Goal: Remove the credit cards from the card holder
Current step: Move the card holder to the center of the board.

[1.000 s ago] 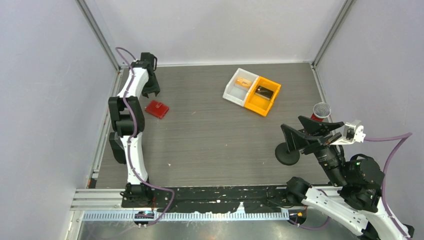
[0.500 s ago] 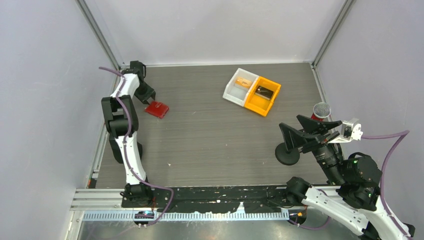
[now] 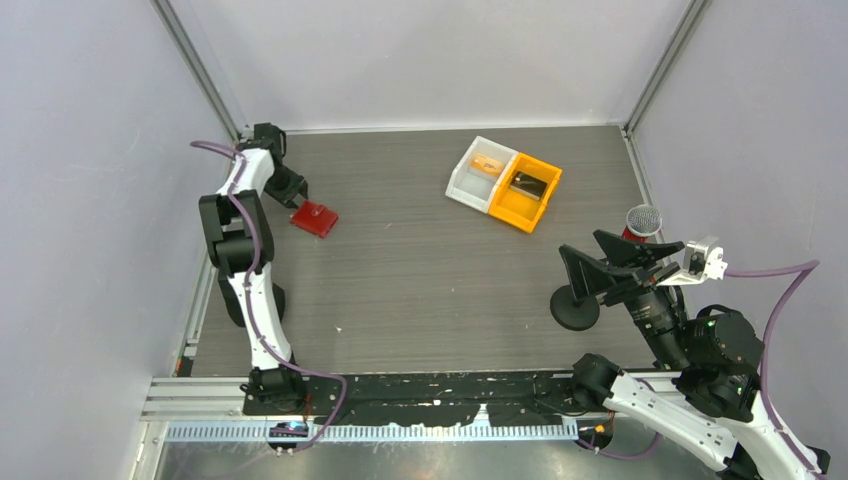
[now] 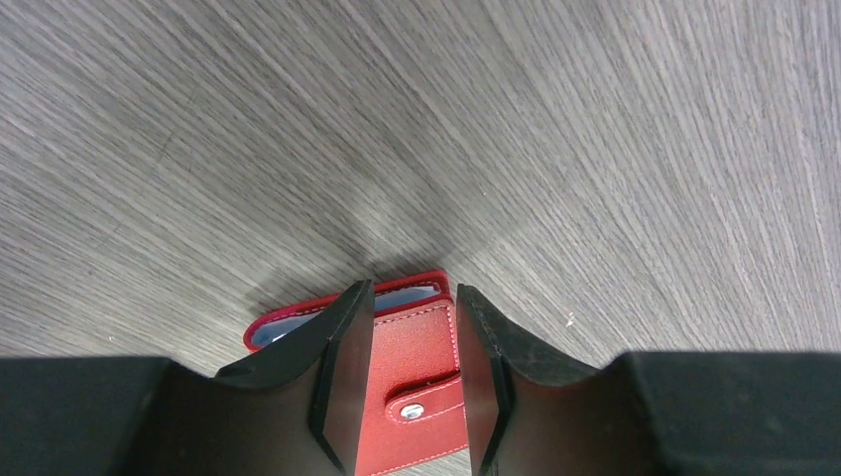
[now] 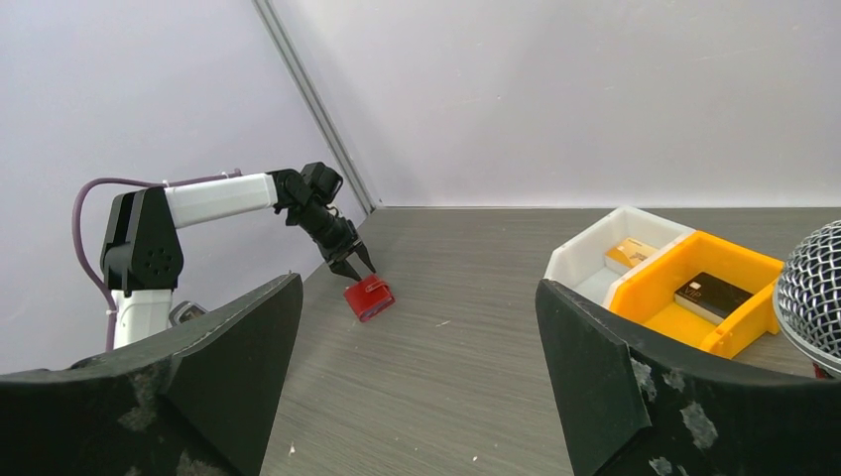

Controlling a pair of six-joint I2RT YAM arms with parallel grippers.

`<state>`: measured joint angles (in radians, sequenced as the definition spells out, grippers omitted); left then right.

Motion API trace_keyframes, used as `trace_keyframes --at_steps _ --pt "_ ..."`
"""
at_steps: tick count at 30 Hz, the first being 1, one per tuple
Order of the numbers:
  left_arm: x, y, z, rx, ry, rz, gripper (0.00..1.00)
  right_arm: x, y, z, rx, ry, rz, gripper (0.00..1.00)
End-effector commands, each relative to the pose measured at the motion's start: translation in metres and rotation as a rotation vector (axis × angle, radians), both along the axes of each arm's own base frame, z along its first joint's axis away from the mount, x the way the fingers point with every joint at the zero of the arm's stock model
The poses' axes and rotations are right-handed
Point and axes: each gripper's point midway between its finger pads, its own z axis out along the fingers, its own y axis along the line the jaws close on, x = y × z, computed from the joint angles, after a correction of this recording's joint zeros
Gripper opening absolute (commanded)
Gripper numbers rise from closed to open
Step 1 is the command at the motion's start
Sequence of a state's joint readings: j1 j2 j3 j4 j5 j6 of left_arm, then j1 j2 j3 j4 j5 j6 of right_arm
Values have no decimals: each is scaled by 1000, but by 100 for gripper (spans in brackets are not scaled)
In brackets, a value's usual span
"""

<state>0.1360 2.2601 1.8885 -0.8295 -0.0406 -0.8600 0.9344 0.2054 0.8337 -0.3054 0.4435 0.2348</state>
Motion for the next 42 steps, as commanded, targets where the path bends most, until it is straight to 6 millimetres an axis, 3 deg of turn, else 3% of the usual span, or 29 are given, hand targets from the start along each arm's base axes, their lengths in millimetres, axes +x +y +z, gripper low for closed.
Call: trace_keyframes --at_steps 1,10,15,19,30,36,42 --pt "-8 -1 18 -14 -10 15 38 0 -2 17 51 -25 -6 95" --pt "-21 -35 13 -121 -10 -75 35 -2 0 18 63 -26 14 95" --pt "-36 -52 26 -71 -27 -155 34 -1 3 11 34 -3 18 95" --pt "-42 -80 33 -124 -76 -235 33 0 2 5 1 27 9 95" --pt "-75 -137 12 -203 -50 -343 30 -7 -6 1 21 67 18 95" --pt "-72 -137 32 -147 -117 -373 31 -10 -3 -1 23 91 40 94" --pt "-62 -97 61 23 -136 -288 36 -9 2 -5 28 108 52 94"
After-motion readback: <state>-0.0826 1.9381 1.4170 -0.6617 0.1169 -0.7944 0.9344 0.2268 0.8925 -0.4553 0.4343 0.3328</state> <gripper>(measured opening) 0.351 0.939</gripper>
